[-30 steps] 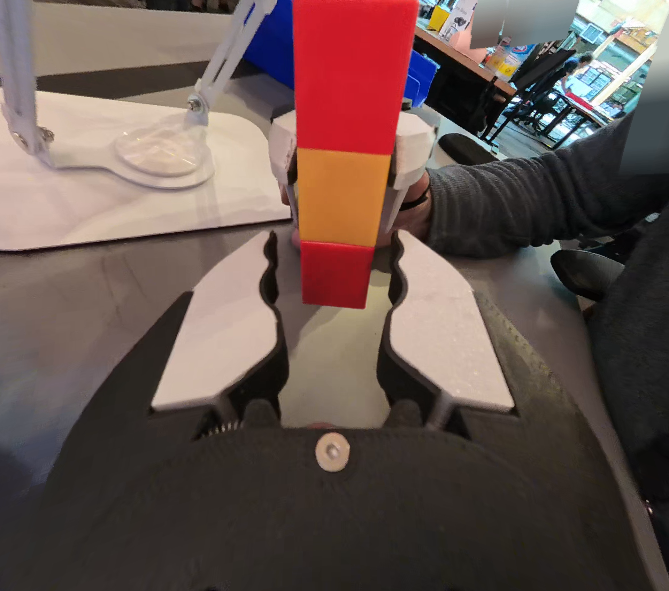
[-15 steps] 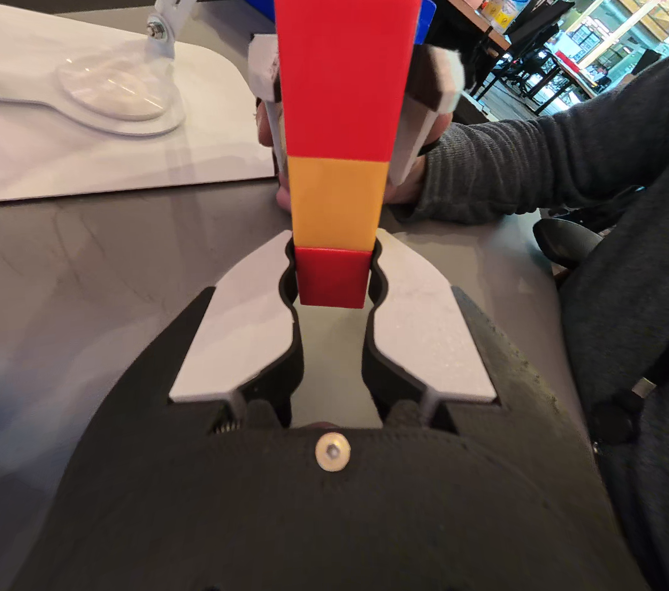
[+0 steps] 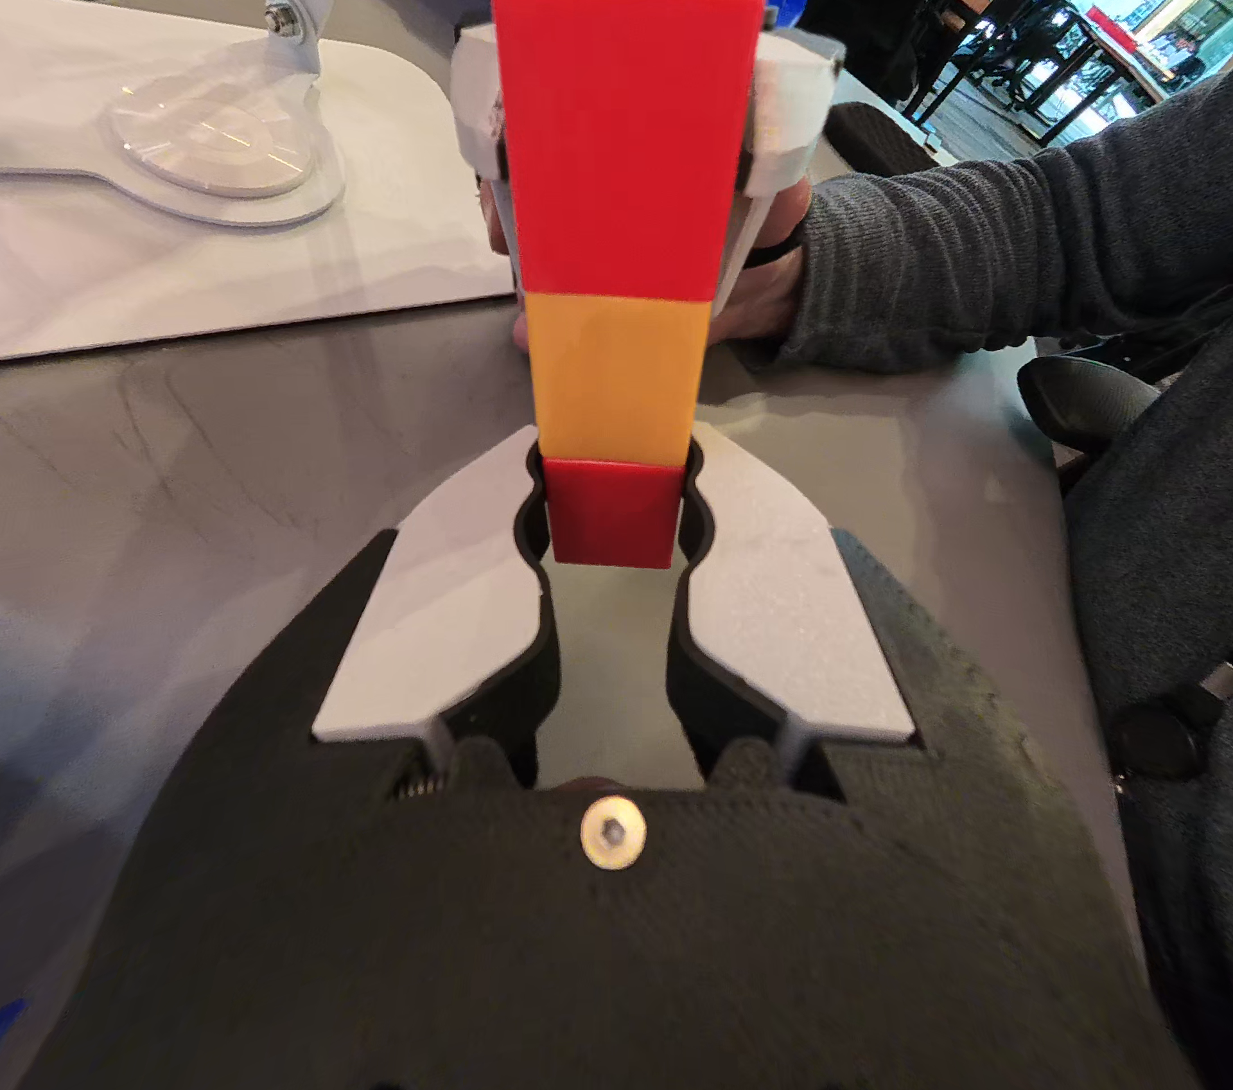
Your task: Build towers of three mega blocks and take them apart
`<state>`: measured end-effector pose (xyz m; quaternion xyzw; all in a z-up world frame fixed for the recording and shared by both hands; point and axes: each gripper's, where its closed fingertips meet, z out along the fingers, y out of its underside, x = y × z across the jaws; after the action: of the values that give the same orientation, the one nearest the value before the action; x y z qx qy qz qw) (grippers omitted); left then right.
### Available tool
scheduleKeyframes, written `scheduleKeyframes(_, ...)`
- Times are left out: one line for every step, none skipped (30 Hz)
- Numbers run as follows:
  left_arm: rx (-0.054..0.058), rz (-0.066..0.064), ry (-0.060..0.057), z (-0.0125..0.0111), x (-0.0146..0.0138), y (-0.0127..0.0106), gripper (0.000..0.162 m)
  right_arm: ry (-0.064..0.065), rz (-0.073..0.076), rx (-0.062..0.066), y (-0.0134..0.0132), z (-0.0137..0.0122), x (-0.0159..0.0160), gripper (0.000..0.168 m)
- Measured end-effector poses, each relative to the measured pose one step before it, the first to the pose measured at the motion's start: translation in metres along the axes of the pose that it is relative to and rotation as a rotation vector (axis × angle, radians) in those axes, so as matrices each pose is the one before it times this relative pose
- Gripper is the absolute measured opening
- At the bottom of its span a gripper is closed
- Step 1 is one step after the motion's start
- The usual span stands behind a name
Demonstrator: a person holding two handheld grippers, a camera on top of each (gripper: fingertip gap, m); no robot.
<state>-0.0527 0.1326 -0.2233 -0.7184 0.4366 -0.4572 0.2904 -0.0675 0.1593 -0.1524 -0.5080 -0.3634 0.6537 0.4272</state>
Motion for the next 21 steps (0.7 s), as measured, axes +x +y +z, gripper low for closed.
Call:
scheduleKeyframes(-0.0014, 0.0043, -0.0046, -0.00048, -0.0001, -0.00033, 0.035, -0.0011, 0.0019, 0.0012, -0.00028, -0.00035, 0.00008, 0.035)
scheduleKeyframes(-0.0019, 0.0033, -0.0061, -0.00036, -0.00047, 0.00002, 0.035, 0.0004, -0.0006, -0.0011, 0.00007, 0.00004, 0.00008, 0.035)
scheduleKeyframes(-0.0037, -0.0017, 0.0023, 0.00018, 0.00024, 0.00065, 0.035, 0.0003, -0.0014, -0.0028, 0.00044, 0.00032, -0.00002, 0.035)
scheduleKeyframes(-0.0028, -0.0017, 0.0026, 0.00024, 0.00009, 0.00069, 0.035, 0.0004, -0.0021, -0.0031, 0.00048, 0.00043, -0.00017, 0.035)
scheduleKeyframes(0.0025, -0.0001, 0.0036, 0.00008, 0.00027, -0.00014, 0.035, 0.0011, -0.0045, 0.0032, -0.00028, 0.00008, -0.00024, 0.035)
scheduleKeyframes(0.0078, -0.0007, 0.0063, -0.00047, 0.00062, -0.00123, 0.035, -0.0006, -0.002, 0.0094, -0.00115, -0.00054, -0.00029, 0.035)
scheduleKeyframes(0.011, -0.0025, 0.008, -0.00111, 0.00075, -0.00145, 0.035, -0.0037, 0.0047, 0.0087, -0.00112, -0.00072, -0.00001, 0.036)
scheduleKeyframes(0.0156, -0.0066, 0.0174, -0.00168, 0.00161, -0.00188, 0.036, -0.0092, 0.0076, 0.0044, -0.00082, -0.00042, -0.00046, 0.037)
scheduleKeyframes(0.0154, -0.0054, 0.0231, -0.00187, 0.00269, -0.00176, 0.036, -0.0066, 0.0053, 0.0009, -0.0003, -0.00013, -0.00035, 0.04)
scheduleKeyframes(0.0069, 0.0031, 0.0063, -0.0014, 0.00075, -0.00073, 0.036, -0.0035, -0.0003, -0.0014, 0.00019, 0.00022, -0.00053, 0.042)
scheduleKeyframes(-0.0057, 0.0041, -0.0053, -0.00091, -0.00066, 0.001, 0.036, -0.0023, -0.0045, -0.006, 0.00095, 0.00059, -0.00081, 0.042)
scheduleKeyframes(-0.0052, 0.0015, -0.0058, -0.00036, -0.001, 0.00096, 0.036, -0.0015, -0.0065, -0.0095, 0.00135, 0.00101, -0.00086, 0.042)
scheduleKeyframes(-0.0025, -0.0016, 0.0072, 0.00002, 0.00094, 0.00054, 0.036, -0.0016, -0.007, -0.0087, 0.00133, 0.00095, -0.00091, 0.042)
scheduleKeyframes(-0.0111, 0.0023, 0.0023, 0.00051, 0.00055, 0.00168, 0.036, 0.0001, -0.0047, -0.0052, 0.00069, 0.00058, -0.00053, 0.043)
scheduleKeyframes(-0.0251, 0.0067, -0.0193, 0.00095, -0.00222, 0.00358, 0.036, 0.0014, -0.0006, -0.001, 0.00013, 0.00006, 0.00001, 0.044)
scheduleKeyframes(-0.0301, 0.0067, -0.0201, 0.00109, -0.00236, 0.00433, 0.036, 0.0012, 0.0024, 0.0017, -0.00034, -0.00013, 0.00045, 0.044)
scheduleKeyframes(-0.0197, 0.0073, -0.0042, 0.001, 0.0001, 0.00282, 0.035, 0.0003, 0.001, 0.0034, -0.00073, -0.00043, 0.00002, 0.043)
scheduleKeyframes(-0.0162, 0.0129, -0.0049, 0.00064, 0.00052, 0.00184, 0.035, 0.0016, -0.0034, 0.003, -0.0007, -0.00035, -0.00025, 0.043)
scheduleKeyframes(-0.018, 0.0115, -0.0073, -0.00005, 0.0003, 0.00157, 0.035, 0.0007, -0.0035, -0.0045, 0.00045, 0.00041, -0.0003, 0.042)
scheduleKeyframes(-0.0106, 0.0088, -0.0045, -0.0007, 0.00062, 0.00068, 0.035, -0.003, -0.0034, -0.0129, 0.00176, 0.00097, -0.00062, 0.037)
scheduleKeyframes(-0.0086, 0.0059, -0.0079, -0.00104, -0.0002, 0.00079, 0.035, 0.0016, -0.0049, -0.0127, 0.00162, 0.00118, -0.00046, 0.036)
